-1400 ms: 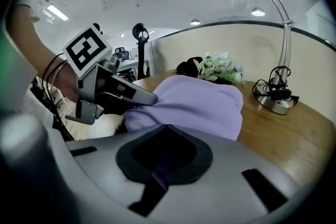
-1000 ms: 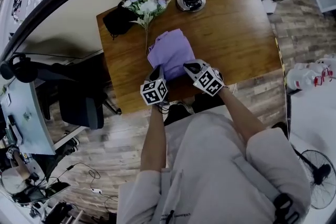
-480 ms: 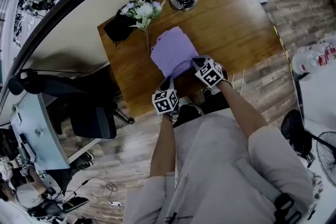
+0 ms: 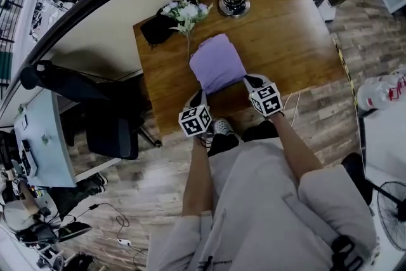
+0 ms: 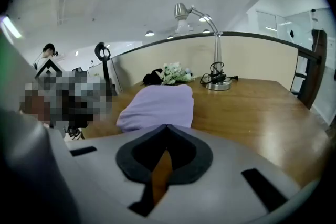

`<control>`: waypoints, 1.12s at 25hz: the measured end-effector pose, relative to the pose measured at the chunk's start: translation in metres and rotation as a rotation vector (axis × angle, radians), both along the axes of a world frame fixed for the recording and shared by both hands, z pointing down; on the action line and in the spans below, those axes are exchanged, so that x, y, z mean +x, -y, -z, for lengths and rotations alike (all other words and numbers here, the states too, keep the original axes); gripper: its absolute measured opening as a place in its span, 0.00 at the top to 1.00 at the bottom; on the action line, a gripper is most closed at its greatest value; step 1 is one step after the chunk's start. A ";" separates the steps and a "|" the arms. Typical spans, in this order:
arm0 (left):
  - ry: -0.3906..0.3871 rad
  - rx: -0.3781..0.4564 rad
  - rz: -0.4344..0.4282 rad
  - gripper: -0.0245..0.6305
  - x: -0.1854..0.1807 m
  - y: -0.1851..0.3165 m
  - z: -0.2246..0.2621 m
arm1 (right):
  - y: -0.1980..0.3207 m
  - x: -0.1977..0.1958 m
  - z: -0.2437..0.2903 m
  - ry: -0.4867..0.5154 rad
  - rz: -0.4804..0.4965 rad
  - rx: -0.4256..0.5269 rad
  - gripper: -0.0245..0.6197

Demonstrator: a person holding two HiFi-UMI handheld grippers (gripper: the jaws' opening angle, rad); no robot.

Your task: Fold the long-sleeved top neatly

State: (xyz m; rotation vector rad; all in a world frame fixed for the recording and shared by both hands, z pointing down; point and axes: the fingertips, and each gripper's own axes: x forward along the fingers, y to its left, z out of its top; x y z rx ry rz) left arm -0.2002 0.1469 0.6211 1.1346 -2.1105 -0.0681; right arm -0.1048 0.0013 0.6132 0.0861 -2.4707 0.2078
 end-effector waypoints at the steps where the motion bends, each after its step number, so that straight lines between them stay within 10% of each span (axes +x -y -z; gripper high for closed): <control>1: 0.024 0.010 0.009 0.93 0.001 -0.001 0.010 | -0.002 0.006 0.007 0.022 -0.010 -0.016 0.95; 12: 0.221 -0.026 0.006 0.93 0.089 -0.001 0.073 | -0.001 0.076 0.078 0.179 -0.093 -0.046 0.96; 28: 0.285 0.021 0.095 0.93 0.155 -0.015 0.104 | -0.025 0.129 0.086 0.222 0.047 -0.032 0.96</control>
